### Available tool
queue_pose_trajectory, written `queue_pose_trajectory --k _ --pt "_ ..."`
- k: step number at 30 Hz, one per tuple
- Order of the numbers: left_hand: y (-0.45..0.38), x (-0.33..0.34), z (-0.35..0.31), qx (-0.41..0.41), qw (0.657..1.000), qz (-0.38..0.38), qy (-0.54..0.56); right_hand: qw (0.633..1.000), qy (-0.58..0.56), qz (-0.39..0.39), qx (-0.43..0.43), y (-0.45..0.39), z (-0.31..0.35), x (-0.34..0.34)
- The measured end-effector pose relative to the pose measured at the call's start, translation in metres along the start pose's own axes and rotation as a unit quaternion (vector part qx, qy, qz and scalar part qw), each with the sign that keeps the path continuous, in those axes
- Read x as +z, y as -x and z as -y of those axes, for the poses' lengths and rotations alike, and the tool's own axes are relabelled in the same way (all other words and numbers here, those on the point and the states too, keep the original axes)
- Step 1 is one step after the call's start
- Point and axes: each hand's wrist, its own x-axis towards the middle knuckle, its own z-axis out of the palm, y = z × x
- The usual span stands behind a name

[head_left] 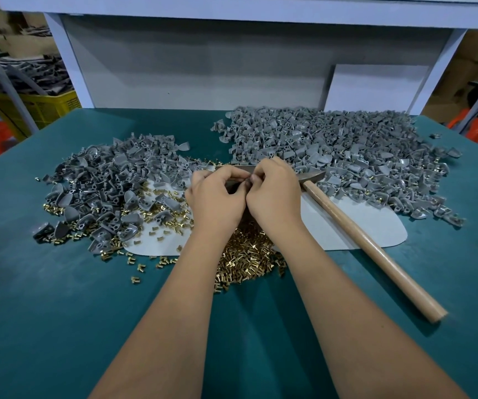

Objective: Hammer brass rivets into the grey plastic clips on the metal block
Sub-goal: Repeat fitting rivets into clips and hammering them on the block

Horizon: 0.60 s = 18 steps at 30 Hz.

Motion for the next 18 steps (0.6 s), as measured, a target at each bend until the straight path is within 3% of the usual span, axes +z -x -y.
queue_pose_trajectory --k 9,14,18 --pt "0.0 -0.001 -0.002 -0.011 1.0 0.003 0.007 0.998 -0.017 0.006 -0.055 0.008 -0.016 -0.014" --pt "-0.004 -0.002 0.0 -0.034 0.998 0.034 0.04 0.978 0.2 -0.054 0.017 0.008 -0.044 -0.045" --pt "-0.005 -0.002 0.002 -0.039 0.997 0.045 0.054 0.931 0.34 0.061 0.113 0.011 -0.065 -0.06"
